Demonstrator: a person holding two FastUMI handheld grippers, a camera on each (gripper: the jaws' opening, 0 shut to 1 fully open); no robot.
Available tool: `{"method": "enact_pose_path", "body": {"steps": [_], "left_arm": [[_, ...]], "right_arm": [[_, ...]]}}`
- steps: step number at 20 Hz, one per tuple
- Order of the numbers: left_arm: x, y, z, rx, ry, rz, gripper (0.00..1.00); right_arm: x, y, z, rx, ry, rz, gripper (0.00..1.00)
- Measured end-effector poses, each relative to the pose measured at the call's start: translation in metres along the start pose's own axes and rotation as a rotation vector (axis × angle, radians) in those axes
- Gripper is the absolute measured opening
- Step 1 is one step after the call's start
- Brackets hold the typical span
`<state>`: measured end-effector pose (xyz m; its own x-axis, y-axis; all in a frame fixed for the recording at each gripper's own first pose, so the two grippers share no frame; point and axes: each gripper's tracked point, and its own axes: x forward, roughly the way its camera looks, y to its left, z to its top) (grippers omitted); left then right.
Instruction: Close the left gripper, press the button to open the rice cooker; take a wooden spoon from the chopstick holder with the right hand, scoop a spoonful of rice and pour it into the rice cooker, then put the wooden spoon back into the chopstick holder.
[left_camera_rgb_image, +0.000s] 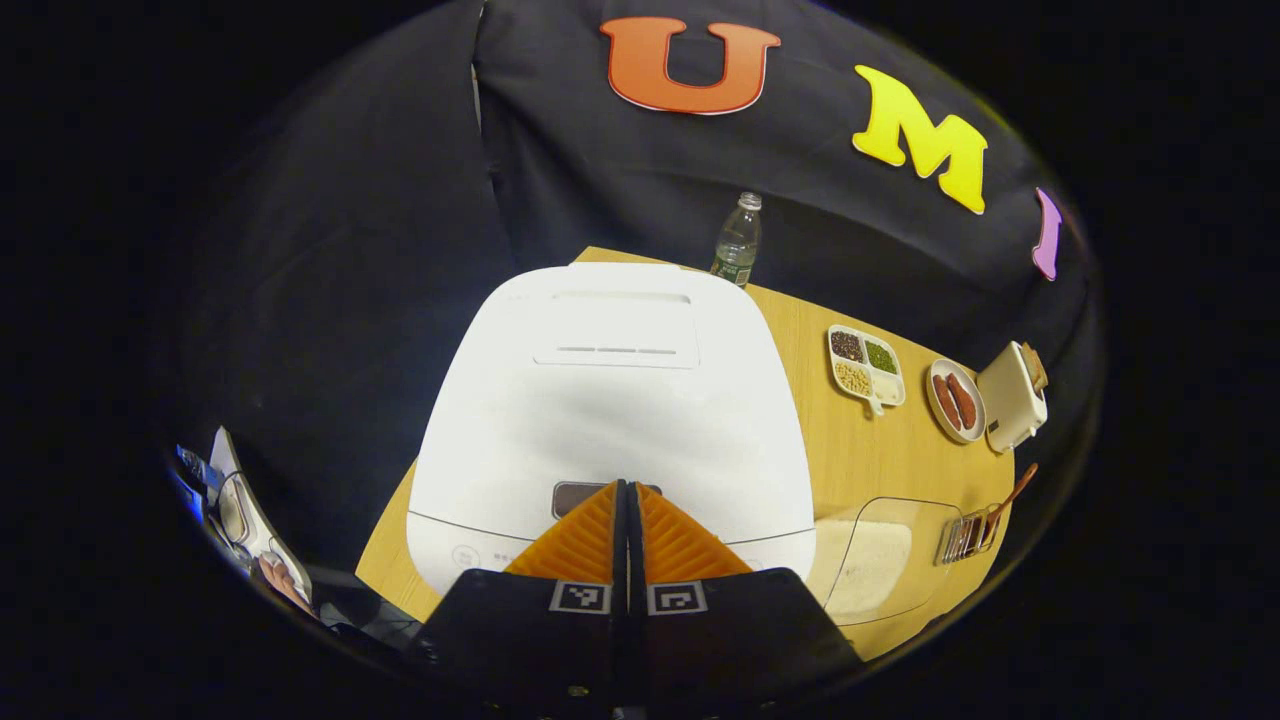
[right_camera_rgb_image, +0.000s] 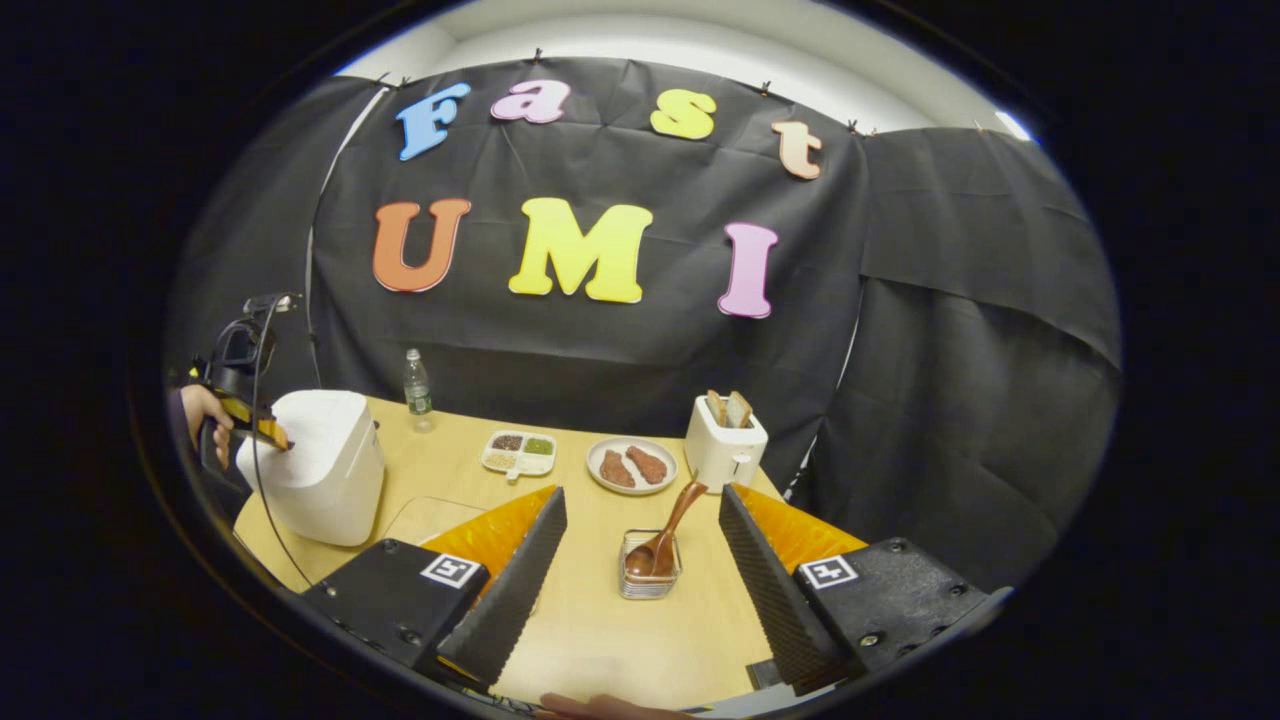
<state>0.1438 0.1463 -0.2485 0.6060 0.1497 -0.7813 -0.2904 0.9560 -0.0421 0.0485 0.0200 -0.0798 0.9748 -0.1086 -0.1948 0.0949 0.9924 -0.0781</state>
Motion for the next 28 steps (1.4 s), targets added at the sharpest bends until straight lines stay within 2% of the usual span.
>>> {"method": "enact_pose_path", "body": {"steps": [5,9,13,16,18,19,20,21,22,23,24,25,26,28], "left_arm": [[-0.008,-0.002,0.012,0.027,-0.064,0.011,0.00],[-0.042,0.000,0.047,0.063,-0.211,0.032,0.00],[-0.081,-0.002,0.068,0.009,-0.311,0.019,0.00],[-0.107,-0.005,0.067,-0.049,-0.359,-0.034,0.01],[-0.123,-0.004,0.062,-0.053,-0.400,-0.051,0.13],[-0.131,-0.003,0.060,-0.052,-0.423,-0.051,0.25],[-0.141,-0.005,0.057,-0.050,-0.441,-0.059,0.28],[-0.151,-0.007,0.055,-0.046,-0.463,-0.068,0.44],[-0.159,-0.009,0.052,-0.040,-0.485,-0.075,0.51],[-0.167,-0.011,0.049,-0.032,-0.507,-0.080,0.65],[-0.174,-0.010,0.049,-0.027,-0.529,-0.074,0.86],[-0.181,-0.011,0.045,-0.026,-0.542,-0.078,0.94],[-0.193,-0.015,0.042,-0.025,-0.557,-0.094,0.96],[-0.210,-0.019,0.039,-0.018,-0.598,-0.109,0.94]], "right_arm": [[-0.001,-0.012,-0.006,0.015,0.017,-0.015,1.00],[-0.002,-0.014,-0.010,0.017,0.027,-0.015,1.00],[-0.005,-0.006,-0.010,0.014,0.032,0.009,1.00],[-0.007,-0.004,-0.007,0.004,0.023,0.021,1.00],[-0.008,-0.002,-0.009,-0.002,0.024,0.030,1.00],[-0.008,-0.002,-0.009,-0.002,0.024,0.036,1.00],[-0.009,-0.001,-0.010,0.000,0.025,0.041,1.00],[-0.008,0.001,-0.012,0.000,0.028,0.046,1.00],[-0.007,0.003,-0.014,-0.001,0.033,0.052,1.00],[-0.006,0.004,-0.014,-0.004,0.037,0.056,1.00],[-0.006,0.007,-0.014,-0.007,0.038,0.062,1.00],[-0.005,0.009,-0.013,-0.009,0.035,0.069,1.00],[-0.005,0.012,-0.011,-0.010,0.033,0.074,1.00],[-0.003,0.015,-0.009,-0.007,0.028,0.074,1.00]]}}
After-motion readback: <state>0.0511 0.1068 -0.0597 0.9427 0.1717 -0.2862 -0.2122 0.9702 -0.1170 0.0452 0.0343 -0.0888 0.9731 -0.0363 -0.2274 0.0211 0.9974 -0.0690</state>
